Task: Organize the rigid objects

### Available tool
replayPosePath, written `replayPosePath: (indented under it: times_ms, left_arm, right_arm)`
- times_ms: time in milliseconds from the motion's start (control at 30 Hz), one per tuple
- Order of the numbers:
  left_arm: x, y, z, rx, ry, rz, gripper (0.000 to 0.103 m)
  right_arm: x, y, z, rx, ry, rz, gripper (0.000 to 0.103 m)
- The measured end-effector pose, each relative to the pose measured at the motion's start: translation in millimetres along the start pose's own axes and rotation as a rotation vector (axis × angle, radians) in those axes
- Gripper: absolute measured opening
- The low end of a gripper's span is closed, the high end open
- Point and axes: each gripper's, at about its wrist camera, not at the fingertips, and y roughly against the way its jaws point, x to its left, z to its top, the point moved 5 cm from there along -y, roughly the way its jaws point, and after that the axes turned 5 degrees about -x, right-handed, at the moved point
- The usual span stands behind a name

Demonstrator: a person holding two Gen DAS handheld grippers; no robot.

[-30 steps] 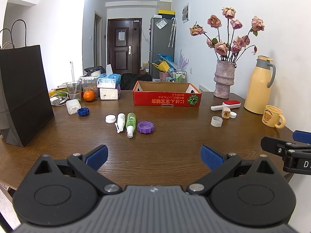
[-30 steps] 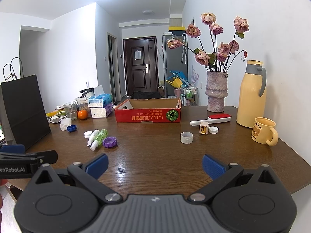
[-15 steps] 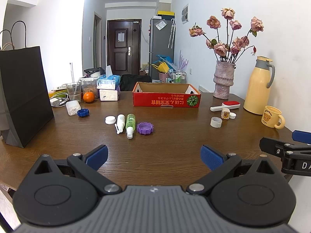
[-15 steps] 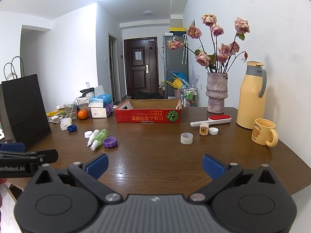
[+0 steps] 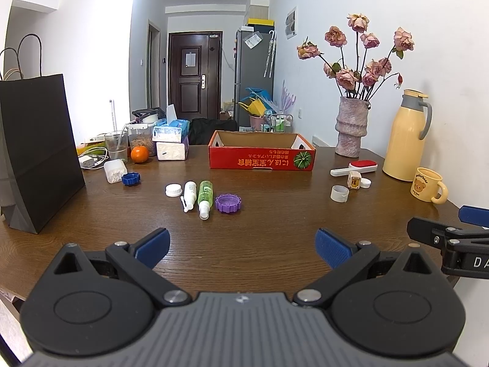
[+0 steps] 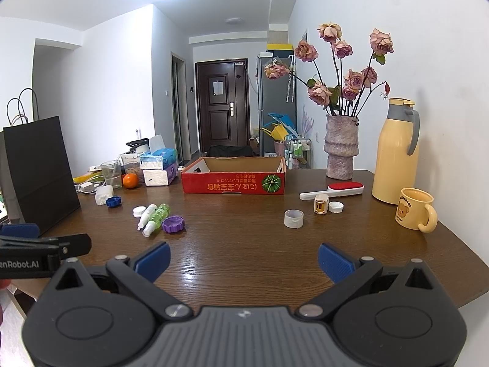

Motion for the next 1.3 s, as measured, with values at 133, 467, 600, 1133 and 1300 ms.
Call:
replayPosePath:
  times_ms: [133, 467, 600, 1133, 1300]
  left_arm:
    - [1.3, 0.5, 1.6, -0.001, 0.000, 0.000, 0.103]
    - [-2.6, -1.5, 14.0, 0.002, -0.001, 0.003, 0.103]
    - [-3.2, -4.4, 17.6, 0.003, 0.000, 0.004, 0.103]
    - [-10.5, -48.1, 15.5, 0.032, -0.010, 0.017, 0.103]
    - [-13.6, -66.6, 16.6, 0.050, -0.010, 0.016, 0.103]
  right_arm:
    - [1.0, -0.2, -1.7, 0.000, 0.001, 0.000, 0.103]
    - [0.6, 0.3, 0.4, 0.001, 0.002, -0.001, 0.103]
    - [0.2, 2.2, 4.2, 0.001, 0.009, -0.005, 0.103]
    - [-9.4, -33.2, -0.2, 0.013, 0.025, -0.023, 0.103]
    - [-13.6, -47.9, 1.5, 0.025, 0.024, -0.030, 0.103]
